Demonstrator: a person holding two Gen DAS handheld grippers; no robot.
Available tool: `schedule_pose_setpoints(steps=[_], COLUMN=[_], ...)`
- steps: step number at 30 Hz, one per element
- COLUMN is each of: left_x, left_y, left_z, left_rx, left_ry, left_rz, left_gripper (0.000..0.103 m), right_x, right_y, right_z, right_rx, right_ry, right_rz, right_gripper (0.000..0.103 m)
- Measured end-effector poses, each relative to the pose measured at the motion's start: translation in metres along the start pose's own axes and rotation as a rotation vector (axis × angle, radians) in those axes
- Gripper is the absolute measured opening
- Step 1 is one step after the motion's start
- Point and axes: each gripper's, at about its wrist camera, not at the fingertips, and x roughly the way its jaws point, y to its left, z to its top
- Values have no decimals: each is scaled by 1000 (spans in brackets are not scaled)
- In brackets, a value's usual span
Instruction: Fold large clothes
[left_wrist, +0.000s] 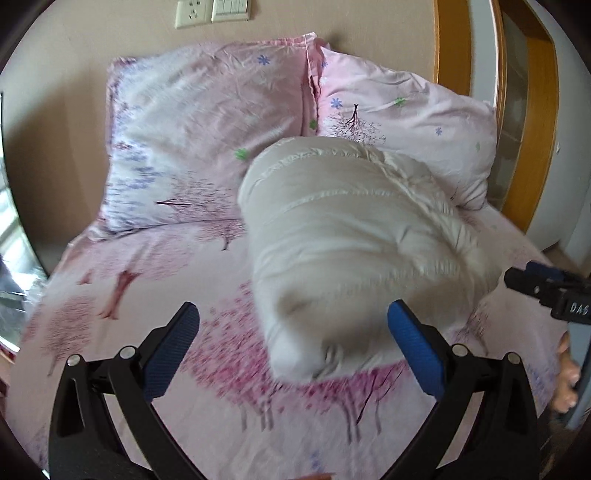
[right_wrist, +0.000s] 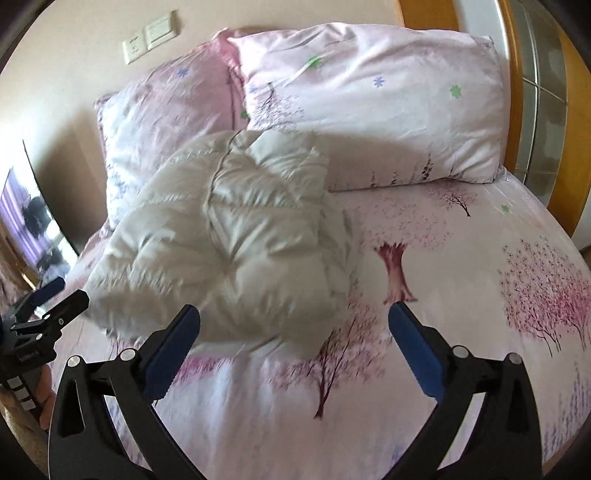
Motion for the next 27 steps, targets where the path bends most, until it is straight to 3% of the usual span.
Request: schedule_pose_setpoints(steps=[4, 10, 19, 27], left_x=[-16, -22, -25, -12], left_y=[-4, -7, -4, -3], left_z=[-18, -39, -58, -67], left_rx=[10, 18, -3, -1], left_ry=[-1, 52, 118, 223], left_rz=[22, 70, 116, 154], left_gripper=[101, 101, 101, 101], right_x=[-10, -16, -11, -2], right_y=[23, 33, 41, 48], right_z=[-14, -32, -58, -71], right_rx=[-70, -71, -85, -110], right_ry=[-6, 23, 116, 193], right_rz=[-22, 30, -58, -107], right_gripper=[102, 102, 102, 102])
